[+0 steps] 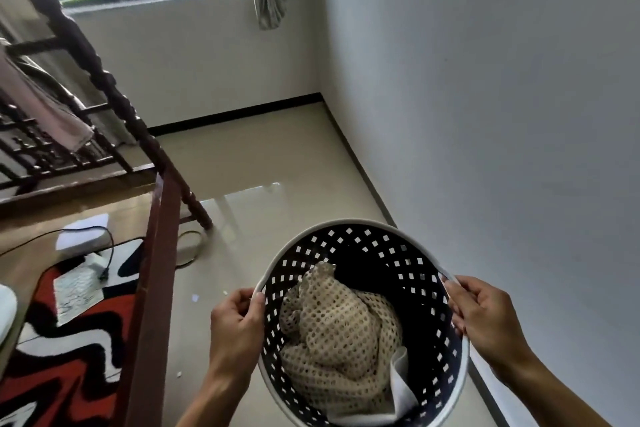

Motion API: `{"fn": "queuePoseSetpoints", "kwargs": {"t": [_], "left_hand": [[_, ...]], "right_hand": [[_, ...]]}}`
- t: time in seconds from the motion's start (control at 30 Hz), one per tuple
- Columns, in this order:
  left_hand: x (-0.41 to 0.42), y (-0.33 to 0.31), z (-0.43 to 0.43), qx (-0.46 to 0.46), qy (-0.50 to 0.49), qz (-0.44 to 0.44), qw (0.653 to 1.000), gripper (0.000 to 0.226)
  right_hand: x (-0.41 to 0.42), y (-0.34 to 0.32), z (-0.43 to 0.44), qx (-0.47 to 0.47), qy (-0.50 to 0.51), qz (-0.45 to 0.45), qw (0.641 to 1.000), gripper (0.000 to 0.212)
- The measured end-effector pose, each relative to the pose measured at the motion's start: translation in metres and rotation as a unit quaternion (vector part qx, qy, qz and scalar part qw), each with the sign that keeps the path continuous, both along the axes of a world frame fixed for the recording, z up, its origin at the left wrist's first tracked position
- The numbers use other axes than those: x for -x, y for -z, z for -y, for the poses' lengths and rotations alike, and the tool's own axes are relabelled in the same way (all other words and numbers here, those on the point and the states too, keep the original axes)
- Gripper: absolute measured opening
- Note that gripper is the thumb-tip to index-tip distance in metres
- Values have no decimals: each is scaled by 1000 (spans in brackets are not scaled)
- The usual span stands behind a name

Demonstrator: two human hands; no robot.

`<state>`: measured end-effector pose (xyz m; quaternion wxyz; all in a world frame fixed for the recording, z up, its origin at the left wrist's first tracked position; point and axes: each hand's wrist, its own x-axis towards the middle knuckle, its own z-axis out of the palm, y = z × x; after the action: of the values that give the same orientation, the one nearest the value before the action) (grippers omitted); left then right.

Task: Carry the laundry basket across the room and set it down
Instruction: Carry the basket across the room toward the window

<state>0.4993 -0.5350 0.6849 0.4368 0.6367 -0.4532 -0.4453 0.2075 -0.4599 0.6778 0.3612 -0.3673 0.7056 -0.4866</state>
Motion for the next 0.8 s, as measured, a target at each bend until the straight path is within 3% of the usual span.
{"fn": "queuePoseSetpoints", "kwargs": {"t": [0.53,0.8], "left_hand": [[34,-26,285,18,-32,-13,999,15],[33,-13,465,-15,0,-36,999,15]], "right_hand": [[40,-23,317,43,-48,0,998,26],[38,-9,476,28,-11,17,999,27]]}}
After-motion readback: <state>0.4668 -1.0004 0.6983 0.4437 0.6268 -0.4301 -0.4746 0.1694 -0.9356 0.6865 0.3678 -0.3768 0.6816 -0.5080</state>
